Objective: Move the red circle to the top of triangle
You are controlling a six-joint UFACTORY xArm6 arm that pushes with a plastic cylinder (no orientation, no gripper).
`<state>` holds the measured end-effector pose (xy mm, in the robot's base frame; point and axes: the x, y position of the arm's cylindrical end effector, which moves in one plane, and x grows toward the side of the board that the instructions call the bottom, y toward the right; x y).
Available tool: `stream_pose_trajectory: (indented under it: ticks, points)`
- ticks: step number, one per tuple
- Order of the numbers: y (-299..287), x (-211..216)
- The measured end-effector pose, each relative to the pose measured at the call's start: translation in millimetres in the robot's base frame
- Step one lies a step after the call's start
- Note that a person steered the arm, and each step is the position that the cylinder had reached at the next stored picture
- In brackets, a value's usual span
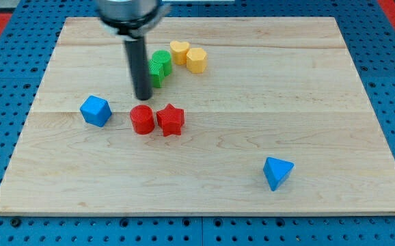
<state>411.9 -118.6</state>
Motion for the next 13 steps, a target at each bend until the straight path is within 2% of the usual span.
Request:
stream_pose_trajectory:
  ticks: [1, 3, 5, 6, 7, 8, 9, 11, 12, 13]
  points:
    - [-15.4, 10.8]
    - [6.1, 65.5]
    - [108.4, 62.5]
    - [132.7, 62.5]
    - [122.6, 66.0]
    - [141.4, 101.5]
    - [197.4, 115.3]
    - [137.0, 115.0]
    - [156.3, 194.4]
    - [209.4, 186.6]
